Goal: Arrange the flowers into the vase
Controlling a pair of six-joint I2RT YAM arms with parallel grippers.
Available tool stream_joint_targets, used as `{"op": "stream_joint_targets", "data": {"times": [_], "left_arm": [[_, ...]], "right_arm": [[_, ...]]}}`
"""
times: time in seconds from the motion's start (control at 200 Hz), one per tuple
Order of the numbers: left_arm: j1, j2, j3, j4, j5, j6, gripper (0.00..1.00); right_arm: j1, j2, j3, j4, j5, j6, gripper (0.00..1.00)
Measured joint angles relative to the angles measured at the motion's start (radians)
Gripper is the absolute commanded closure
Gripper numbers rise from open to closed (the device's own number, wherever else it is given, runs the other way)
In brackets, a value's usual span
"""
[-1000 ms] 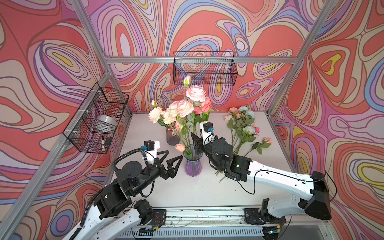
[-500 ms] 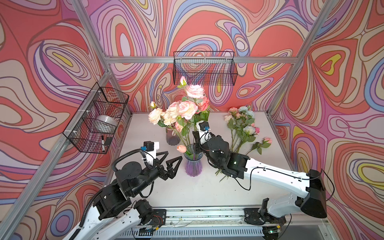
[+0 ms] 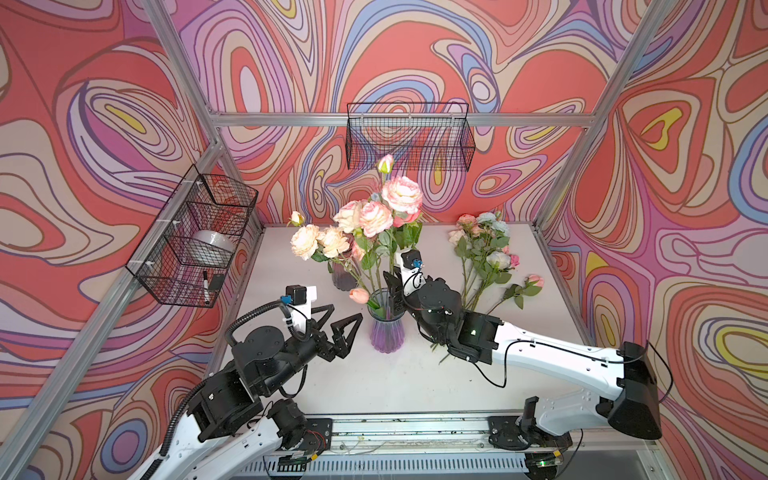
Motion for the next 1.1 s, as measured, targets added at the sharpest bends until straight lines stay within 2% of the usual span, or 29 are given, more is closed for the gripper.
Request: {"op": "stream_joint_targets", "data": {"times": [0.075,0.19,0.375,0.601,0.906,1.096], "left_arm": [[0.000,-0.005,0.000,0.000,-0.002,0.000,0.06],[0.000,-0.010,0.000,0.000,-0.004,0.000,0.05],[0.000,-0.014,0.000,0.000,-0.005,0.000,0.03],[0.000,-0.057,-0.014,0.005,-0.008,-0.005,0.01],[0.000,-0.187,-0.171,-0.007,-0.037,-0.059,0.01],[0.000,-0.227,-0.241,-0.023,-0.046,-0.095,0.01]], "right_arm": [[0.002,-0.018,0.000,-0.042,-0.018,0.013,0.52],[0.002,-0.069,0.000,-0.082,-0.050,0.040,0.50],[0.002,-0.206,-0.023,-0.114,-0.102,0.088,0.50],[0.002,-0.386,-0.148,-0.173,-0.141,0.177,0.53],[0.002,-0.466,-0.380,-0.293,-0.056,0.363,0.53],[-0.012,-0.426,-0.411,-0.380,0.055,0.540,0.66]]}}
